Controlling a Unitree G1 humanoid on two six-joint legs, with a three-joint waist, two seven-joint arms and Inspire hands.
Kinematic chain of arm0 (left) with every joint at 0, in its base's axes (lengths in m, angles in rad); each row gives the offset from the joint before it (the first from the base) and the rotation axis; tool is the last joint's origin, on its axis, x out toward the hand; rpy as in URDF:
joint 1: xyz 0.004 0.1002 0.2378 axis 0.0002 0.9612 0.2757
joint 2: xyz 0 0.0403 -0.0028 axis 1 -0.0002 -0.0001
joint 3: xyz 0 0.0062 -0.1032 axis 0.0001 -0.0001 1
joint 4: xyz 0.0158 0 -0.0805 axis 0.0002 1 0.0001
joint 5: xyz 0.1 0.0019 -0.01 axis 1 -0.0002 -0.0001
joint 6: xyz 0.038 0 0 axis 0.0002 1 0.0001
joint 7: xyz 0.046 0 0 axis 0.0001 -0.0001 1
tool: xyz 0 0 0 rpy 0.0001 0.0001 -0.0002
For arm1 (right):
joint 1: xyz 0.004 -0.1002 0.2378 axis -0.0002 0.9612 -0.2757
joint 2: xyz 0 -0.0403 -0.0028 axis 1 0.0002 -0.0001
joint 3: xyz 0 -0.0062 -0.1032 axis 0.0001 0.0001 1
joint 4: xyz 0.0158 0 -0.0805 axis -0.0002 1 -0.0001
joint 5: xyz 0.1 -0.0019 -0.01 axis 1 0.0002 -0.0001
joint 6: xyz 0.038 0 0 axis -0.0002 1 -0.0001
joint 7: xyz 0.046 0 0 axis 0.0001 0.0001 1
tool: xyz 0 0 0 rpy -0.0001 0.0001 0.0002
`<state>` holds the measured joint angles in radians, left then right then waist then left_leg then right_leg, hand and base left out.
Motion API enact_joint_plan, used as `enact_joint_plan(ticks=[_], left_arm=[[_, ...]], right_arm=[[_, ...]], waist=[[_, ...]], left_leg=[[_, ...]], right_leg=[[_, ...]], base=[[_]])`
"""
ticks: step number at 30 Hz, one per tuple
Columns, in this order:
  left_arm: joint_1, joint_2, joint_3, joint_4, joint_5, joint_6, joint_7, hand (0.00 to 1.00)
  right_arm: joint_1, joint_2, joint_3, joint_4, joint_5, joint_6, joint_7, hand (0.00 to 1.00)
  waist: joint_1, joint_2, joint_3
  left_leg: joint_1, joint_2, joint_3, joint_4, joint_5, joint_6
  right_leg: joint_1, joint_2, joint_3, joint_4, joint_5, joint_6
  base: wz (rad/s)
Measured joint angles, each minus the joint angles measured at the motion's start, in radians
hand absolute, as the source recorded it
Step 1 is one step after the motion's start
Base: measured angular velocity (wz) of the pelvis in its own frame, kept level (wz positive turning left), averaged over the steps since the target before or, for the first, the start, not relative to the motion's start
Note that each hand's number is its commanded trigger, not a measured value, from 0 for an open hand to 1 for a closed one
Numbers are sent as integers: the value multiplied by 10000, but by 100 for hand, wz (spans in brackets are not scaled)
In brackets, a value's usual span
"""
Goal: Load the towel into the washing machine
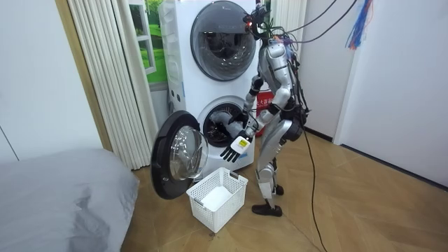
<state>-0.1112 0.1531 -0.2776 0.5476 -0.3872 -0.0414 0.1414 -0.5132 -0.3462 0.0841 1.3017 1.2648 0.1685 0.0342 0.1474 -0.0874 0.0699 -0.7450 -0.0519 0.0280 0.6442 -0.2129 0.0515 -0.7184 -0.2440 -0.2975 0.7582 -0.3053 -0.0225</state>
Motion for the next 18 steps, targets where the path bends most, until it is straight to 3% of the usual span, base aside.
enact_joint_plan(ticks=[4,13,17,18], left_arm=[[14,-27,-38,-9,-9,0,343,0],[262,-64,-148,-107,303,1,735,0],[257,-74,-199,-125,562,3,717,0],[261,-88,-199,-125,685,9,722,0]], right_arm=[[-346,-128,-306,-214,1161,0,-831,100],[-834,-184,-1198,-189,1809,4,-2320,100],[-968,-185,-2067,-190,1982,-32,-2770,100],[-1025,-187,-2406,-190,2220,-86,-2885,83]], waist=[[-64,-24,-4],[-285,-113,-10],[-470,-111,-11],[-533,-110,-11]], left_leg=[[-15,-18,3,183,-1,9],[-184,-102,41,406,41,88],[-336,-125,58,547,19,127],[-367,-131,77,641,10,141]], right_leg=[[8,-38,5,178,-22,1],[-109,-171,-41,451,-108,12],[-210,-188,-65,553,-120,41],[-238,-209,-61,603,-136,65]], base=[[2],[3],[7],[0]])
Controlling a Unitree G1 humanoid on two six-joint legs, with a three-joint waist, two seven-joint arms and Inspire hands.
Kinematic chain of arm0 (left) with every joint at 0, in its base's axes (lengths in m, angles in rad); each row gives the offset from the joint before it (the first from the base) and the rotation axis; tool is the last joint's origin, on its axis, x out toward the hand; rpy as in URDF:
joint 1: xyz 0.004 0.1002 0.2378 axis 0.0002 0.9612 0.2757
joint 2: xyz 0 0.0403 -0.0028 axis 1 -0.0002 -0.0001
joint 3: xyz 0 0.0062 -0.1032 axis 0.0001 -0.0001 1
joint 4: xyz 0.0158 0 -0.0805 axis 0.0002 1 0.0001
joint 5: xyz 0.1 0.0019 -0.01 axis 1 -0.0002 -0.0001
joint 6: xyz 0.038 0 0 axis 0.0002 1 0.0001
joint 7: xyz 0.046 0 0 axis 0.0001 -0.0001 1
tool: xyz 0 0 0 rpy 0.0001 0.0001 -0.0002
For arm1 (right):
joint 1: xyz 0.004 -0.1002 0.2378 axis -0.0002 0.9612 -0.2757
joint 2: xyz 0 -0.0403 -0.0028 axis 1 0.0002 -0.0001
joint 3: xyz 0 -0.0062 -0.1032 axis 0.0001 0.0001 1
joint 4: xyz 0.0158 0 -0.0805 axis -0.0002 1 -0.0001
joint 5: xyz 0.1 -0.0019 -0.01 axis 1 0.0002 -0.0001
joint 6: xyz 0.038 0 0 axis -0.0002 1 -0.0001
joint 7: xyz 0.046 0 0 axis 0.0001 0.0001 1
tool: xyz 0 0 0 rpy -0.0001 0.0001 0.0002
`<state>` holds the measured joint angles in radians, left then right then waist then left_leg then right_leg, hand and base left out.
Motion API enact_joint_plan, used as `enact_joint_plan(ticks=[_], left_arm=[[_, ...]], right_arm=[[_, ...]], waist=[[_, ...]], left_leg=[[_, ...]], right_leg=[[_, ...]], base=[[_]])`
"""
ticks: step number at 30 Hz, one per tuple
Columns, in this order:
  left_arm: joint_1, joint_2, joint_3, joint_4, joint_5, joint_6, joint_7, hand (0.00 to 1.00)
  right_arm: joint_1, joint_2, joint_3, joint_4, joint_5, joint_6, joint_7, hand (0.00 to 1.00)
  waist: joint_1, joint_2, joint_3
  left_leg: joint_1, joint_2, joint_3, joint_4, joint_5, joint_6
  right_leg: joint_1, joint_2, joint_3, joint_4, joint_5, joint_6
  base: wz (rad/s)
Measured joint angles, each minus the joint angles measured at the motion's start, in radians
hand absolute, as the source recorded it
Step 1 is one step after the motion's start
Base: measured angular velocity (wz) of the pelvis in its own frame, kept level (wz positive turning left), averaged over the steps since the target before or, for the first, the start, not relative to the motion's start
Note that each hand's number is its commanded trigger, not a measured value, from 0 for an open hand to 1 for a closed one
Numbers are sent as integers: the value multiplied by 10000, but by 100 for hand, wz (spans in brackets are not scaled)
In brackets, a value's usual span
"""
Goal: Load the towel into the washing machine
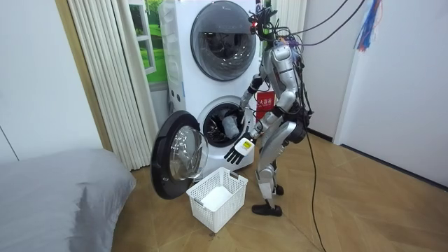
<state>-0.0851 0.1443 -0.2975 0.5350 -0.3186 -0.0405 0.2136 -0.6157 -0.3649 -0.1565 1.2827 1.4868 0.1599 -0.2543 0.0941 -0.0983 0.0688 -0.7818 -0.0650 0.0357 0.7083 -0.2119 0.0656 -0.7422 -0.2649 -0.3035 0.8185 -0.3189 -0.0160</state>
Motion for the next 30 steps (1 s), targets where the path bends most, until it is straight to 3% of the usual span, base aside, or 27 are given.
enact_joint_plan(ticks=[1,6,17,23,30], left_arm=[[-1,-3,9,0,36,12,10,0],[-87,-178,-3,-10,210,133,6,0],[-297,-207,-12,-8,300,140,21,0],[-317,-342,-5,-8,303,138,-8,0],[-336,-351,18,-6,304,135,2,0]], right_arm=[[-55,0,-170,-1,118,-53,-41,0],[-336,-43,-742,2,851,-177,-563,0],[-412,-42,-907,-59,1286,-682,-1177,0],[-412,-42,-1047,-222,1675,-1054,-1422,0],[-410,-29,-1041,-417,1984,-1292,-1731,0]], waist=[[-56,1,-1],[-92,9,-4],[-87,106,-32],[-82,292,-108],[-72,330,-92]], left_leg=[[-17,-1,19,18,-5,8],[-106,8,194,137,-52,77],[-109,43,285,36,-74,111],[-95,67,438,-14,-105,164],[-89,56,436,-61,-106,166]], right_leg=[[-16,-12,0,29,-11,7],[-149,-117,12,231,-86,9],[-138,-116,-10,169,-87,21],[-152,-156,18,158,-112,67],[-152,-170,8,140,-119,78]], base=[[0],[1],[0],[0],[0]])
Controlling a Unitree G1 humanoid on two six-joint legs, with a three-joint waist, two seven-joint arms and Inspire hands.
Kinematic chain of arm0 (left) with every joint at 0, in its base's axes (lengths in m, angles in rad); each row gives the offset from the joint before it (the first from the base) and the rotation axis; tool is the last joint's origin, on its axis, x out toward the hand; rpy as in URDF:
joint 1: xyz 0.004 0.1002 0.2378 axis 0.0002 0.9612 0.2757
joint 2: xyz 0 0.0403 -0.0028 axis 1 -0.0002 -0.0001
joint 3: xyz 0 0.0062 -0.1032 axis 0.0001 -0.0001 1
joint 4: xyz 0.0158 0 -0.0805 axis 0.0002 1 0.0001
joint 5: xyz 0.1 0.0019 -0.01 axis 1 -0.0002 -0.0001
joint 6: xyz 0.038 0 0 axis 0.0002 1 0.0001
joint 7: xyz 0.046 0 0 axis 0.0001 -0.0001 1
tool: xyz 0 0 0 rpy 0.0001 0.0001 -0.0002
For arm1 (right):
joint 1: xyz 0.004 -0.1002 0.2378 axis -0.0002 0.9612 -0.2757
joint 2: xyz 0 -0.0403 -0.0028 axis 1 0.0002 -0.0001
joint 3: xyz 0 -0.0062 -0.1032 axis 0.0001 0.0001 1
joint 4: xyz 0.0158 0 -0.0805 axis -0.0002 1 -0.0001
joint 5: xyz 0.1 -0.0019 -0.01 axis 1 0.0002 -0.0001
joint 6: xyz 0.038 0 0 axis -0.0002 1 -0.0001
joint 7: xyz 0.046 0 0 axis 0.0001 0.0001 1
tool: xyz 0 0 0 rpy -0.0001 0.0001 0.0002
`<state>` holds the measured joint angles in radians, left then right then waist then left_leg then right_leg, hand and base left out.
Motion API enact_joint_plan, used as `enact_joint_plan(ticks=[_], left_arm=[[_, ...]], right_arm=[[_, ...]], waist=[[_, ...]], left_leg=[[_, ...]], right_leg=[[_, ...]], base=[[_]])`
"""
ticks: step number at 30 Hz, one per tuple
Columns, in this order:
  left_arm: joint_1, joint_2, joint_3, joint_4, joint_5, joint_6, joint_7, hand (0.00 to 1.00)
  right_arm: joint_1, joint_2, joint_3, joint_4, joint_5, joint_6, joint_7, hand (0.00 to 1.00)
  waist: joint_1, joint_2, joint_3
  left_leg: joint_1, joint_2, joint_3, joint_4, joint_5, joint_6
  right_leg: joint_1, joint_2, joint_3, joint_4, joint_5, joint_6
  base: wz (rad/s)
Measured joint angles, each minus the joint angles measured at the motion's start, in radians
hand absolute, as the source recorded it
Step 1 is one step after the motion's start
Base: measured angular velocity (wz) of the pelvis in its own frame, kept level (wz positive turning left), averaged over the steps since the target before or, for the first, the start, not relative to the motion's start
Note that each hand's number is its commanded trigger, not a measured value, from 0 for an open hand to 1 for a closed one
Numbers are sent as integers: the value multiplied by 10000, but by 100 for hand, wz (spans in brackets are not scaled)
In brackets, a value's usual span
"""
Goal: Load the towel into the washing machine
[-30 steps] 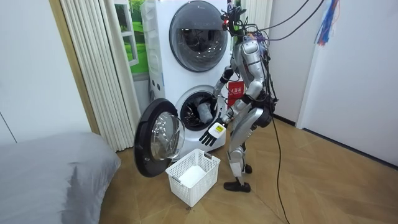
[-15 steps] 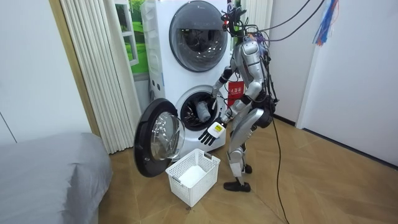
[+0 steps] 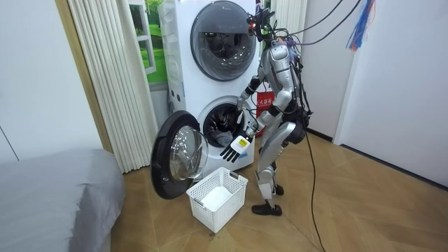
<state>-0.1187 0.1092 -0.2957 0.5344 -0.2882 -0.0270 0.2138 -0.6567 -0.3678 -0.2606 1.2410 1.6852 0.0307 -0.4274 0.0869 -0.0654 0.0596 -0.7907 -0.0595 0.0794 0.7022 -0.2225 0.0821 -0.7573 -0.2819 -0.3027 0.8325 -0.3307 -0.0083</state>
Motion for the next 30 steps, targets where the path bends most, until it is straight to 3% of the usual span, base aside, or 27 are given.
enact_joint_plan(ticks=[12,19,24,30], left_arm=[[-428,28,-12,179,53,-205,9,0],[-444,-8,21,300,279,-221,-283,0],[-689,23,-3,1155,447,-243,-575,0],[-506,400,3,2237,1460,-337,-783,0]], right_arm=[[3,90,2,-189,373,-557,-445,0],[257,209,-8,-179,329,-650,-478,0],[796,254,228,132,-440,-652,559,0],[2116,395,1598,459,-2495,-528,2373,0]], waist=[[-20,-2,3],[-32,84,26],[-19,379,105],[-28,580,67]], left_leg=[[56,-5,3,-252,28,39],[527,62,-42,-743,43,56],[1274,133,-5,-1241,53,74],[2627,137,-5,-2291,134,64]], right_leg=[[68,33,3,-255,44,76],[657,243,-115,-975,201,214],[1553,451,-290,-1775,359,365],[2914,719,-311,-2930,601,511]], base=[[1],[0],[2],[-3]])
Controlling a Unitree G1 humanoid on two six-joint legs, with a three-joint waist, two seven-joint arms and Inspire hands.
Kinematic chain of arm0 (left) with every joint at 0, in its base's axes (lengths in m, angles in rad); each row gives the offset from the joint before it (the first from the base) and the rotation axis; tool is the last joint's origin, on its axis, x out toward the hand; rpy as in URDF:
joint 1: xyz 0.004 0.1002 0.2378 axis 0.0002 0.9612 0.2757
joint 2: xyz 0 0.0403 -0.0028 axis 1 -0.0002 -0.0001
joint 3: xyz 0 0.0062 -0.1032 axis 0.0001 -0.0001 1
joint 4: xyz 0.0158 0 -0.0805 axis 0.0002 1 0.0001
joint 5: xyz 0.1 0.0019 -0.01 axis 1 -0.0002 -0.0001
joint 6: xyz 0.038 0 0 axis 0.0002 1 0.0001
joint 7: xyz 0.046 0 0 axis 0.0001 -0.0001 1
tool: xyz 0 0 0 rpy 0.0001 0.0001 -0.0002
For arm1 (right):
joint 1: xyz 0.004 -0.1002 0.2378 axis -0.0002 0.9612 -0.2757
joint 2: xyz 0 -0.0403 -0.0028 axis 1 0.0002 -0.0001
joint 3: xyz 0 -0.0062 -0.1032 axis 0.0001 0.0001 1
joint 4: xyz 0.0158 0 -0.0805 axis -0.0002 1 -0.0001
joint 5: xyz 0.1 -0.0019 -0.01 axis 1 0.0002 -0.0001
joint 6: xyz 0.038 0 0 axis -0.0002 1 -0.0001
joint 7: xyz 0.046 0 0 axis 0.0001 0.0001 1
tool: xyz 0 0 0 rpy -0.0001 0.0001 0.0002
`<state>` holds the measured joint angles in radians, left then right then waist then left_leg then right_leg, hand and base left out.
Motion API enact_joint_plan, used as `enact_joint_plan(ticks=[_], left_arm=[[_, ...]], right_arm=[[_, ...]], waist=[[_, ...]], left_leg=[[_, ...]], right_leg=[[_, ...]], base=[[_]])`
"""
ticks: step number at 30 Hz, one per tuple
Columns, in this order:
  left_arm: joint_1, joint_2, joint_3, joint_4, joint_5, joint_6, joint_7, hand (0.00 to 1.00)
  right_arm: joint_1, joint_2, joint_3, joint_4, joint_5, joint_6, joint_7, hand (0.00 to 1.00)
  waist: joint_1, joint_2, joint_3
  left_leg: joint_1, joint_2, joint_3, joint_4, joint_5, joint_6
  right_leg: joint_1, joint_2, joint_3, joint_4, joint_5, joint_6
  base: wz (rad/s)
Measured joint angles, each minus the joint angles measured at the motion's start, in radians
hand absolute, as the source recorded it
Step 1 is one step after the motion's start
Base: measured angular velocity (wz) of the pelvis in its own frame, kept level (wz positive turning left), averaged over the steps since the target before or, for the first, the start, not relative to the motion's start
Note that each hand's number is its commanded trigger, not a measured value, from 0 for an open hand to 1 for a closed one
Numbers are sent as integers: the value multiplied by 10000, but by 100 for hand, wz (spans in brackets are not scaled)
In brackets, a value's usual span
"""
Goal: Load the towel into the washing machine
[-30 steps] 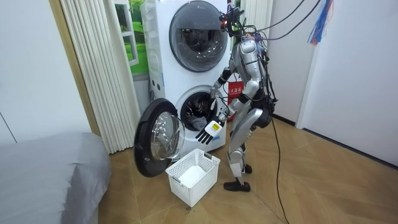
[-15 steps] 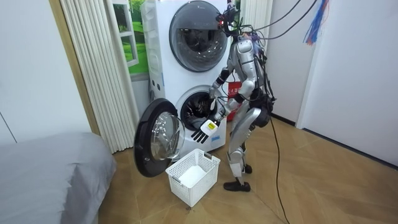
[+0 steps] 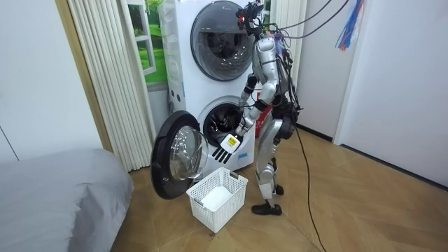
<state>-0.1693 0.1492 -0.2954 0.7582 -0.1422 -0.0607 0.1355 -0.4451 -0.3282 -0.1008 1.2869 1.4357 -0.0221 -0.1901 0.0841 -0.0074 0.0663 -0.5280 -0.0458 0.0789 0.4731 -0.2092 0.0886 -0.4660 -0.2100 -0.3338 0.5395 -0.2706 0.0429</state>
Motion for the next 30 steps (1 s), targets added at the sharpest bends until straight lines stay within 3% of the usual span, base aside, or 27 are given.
enact_joint_plan(ticks=[4,6,7,9,12,17,20,24,30], left_arm=[[440,153,114,646,713,-136,-16,0],[778,194,285,1179,1011,-229,-71,0],[880,227,287,1279,1159,-257,-83,0],[1443,315,450,1499,1375,-313,-99,0],[1889,397,701,2219,1371,-384,-111,0],[2487,500,1451,2580,1349,-443,-91,0],[2768,473,1832,3010,1343,-486,-87,0],[3347,372,2340,3034,1348,-489,-97,0],[3448,148,3044,3262,1351,-29,-169,0]], right_arm=[[1072,303,822,-65,-2928,6,675,0],[1876,408,1596,-61,-5927,-56,1000,0],[2106,425,1828,-87,-6558,-107,1064,0],[2934,516,2402,-177,-8510,-130,1273,0],[3433,569,3228,-104,-10601,-235,1422,0],[4099,766,3517,-114,-12461,-336,1504,0],[4341,978,3414,8,-12505,-411,1644,0],[4653,1022,3116,-56,-12550,-409,1856,0],[4772,1258,2722,-32,-12522,-96,2309,0]], waist=[[-35,-18,-48],[-134,-77,-141],[-142,-108,-185],[-166,-262,-545],[-30,-356,-609],[-46,-412,-640],[-155,-422,-610],[-217,-389,-565],[-233,-471,-544]], left_leg=[[916,19,10,-478,4,-6],[1447,34,11,-822,7,-12],[1577,39,12,-874,7,-13],[2043,82,26,-1118,7,-13],[2984,203,24,-1635,11,-20],[3889,213,188,-2084,11,-84],[4580,186,249,-2572,60,-165],[5118,174,287,-2863,41,-229],[5249,179,264,-2887,-31,-322]], right_leg=[[1047,210,22,-848,142,98],[1654,345,41,-1404,265,144],[1814,379,43,-1548,304,143],[2326,516,76,-2059,484,149],[3214,815,315,-2849,839,80],[4234,954,339,-3653,962,130],[4808,996,367,-3917,961,133],[5138,1055,753,-3914,959,136],[5215,1100,862,-3898,965,149]], base=[[-4],[-5],[-6],[-18],[-38],[-7],[-4],[-9],[-5]])
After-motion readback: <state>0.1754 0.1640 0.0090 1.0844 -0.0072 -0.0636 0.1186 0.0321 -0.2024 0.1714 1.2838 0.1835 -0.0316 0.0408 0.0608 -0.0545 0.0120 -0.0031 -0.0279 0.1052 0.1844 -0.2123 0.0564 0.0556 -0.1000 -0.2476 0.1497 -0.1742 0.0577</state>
